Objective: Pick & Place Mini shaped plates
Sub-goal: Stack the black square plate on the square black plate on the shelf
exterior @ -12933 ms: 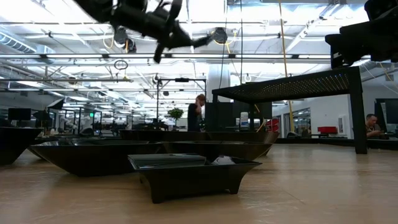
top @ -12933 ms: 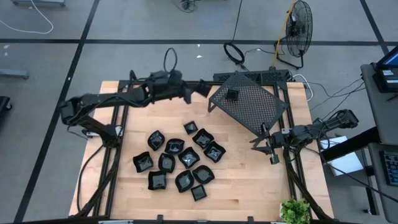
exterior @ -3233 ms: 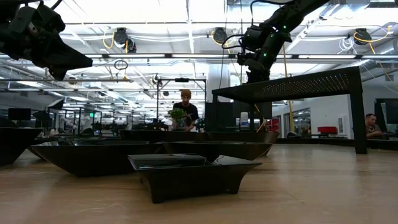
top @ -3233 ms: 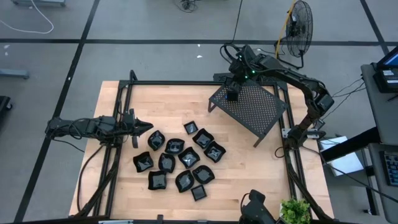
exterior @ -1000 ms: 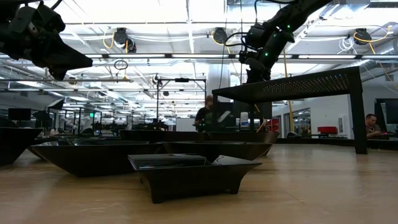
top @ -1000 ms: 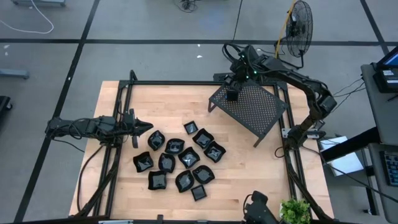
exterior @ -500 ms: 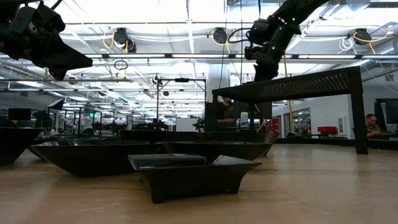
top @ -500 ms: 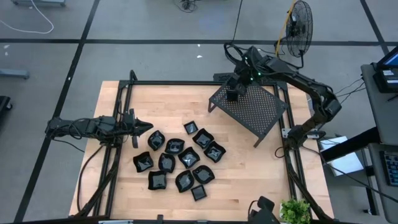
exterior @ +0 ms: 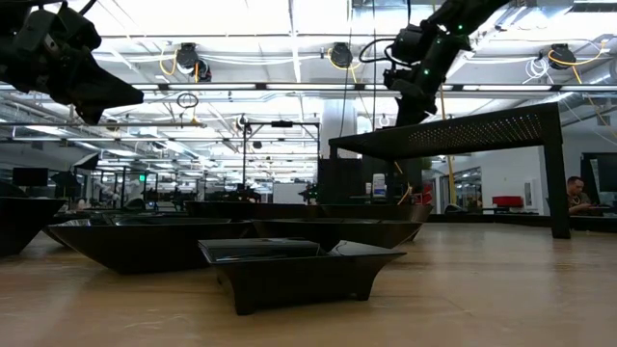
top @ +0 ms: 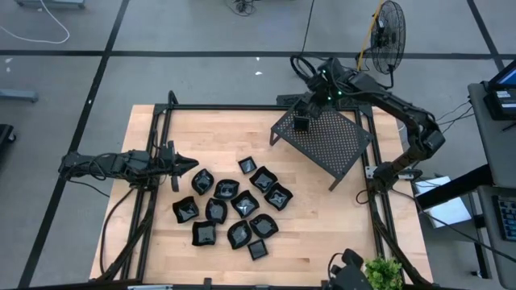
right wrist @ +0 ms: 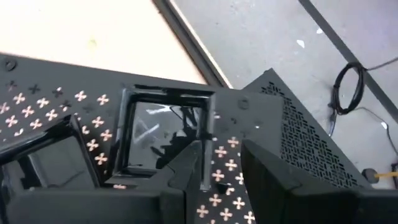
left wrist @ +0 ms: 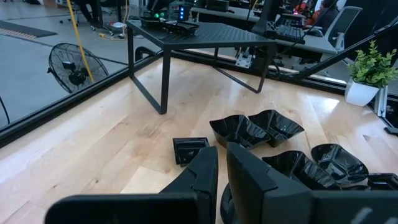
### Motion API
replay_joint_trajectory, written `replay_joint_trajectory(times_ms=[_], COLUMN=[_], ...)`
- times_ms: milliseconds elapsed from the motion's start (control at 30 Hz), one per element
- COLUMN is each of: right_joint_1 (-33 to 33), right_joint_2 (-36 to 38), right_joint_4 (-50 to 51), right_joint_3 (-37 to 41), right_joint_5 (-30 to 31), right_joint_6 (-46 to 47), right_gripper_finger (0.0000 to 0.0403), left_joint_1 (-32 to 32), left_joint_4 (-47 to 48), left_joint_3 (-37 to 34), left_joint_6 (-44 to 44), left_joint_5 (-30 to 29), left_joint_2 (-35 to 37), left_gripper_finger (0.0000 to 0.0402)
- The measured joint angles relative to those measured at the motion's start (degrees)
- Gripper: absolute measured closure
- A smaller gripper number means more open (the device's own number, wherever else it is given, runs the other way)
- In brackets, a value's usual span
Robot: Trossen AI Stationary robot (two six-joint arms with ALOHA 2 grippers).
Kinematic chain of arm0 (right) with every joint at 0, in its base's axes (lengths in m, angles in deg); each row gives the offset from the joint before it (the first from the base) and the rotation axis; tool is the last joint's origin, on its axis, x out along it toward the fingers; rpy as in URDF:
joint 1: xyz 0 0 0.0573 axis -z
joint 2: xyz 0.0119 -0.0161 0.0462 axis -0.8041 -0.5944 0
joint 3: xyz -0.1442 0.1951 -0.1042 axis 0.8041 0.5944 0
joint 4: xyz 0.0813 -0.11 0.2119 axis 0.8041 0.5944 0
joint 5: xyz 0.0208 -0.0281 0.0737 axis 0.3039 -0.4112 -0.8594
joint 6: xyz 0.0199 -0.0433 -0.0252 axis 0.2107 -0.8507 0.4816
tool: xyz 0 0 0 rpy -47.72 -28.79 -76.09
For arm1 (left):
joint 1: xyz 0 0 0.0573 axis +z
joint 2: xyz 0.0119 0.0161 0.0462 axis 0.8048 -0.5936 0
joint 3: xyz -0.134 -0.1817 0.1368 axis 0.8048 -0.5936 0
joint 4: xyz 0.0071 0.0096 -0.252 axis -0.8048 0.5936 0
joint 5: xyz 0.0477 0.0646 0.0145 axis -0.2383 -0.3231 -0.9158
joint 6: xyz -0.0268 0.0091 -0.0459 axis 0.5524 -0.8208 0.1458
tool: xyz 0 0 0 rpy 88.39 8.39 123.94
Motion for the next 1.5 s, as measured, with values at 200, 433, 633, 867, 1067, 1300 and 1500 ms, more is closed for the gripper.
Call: replay_joint_trajectory(times_ms=[200,433,633,867,1067,1300,1500], right_joint_1=[1.1,1.0,1.0,1.1,1.1,1.1,1.1], right_joint_2=[0.0,0.0,0.0,0.0,0.0,0.0,0.0], right_joint_4=[-0.6,-3.2,-5.0,-5.2,-5.2,-5.1,-5.1], right_joint_3=[1.0,4.1,5.1,5.1,5.1,5.1,5.1], right_joint_5=[-4.6,-4.8,-4.5,-2.8,-0.1,-0.2,-0.4], right_joint_6=[2.3,3.0,2.6,2.6,2.2,1.5,0.2], right_gripper_finger=[0.0302,0.0262,0.024,0.0258,0.0308,0.0366,0.0398], left_joint_1=[0.0,0.0,0.0,0.0,0.0,0.0,0.0], left_joint_4=[0.0,0.0,0.0,0.0,0.0,0.0,0.0], left_joint_3=[0.0,0.0,0.0,0.0,0.0,0.0,0.0], left_joint_6=[0.0,0.0,0.0,0.0,0.0,0.0,0.0], left_joint_5=[0.0,0.0,0.0,0.0,0.0,0.0,0.0], left_joint_2=[0.0,0.0,0.0,0.0,0.0,0.0,0.0], left_gripper_finger=[0.0366,0.0366,0.0366,0.0366,0.0366,0.0366,0.0366])
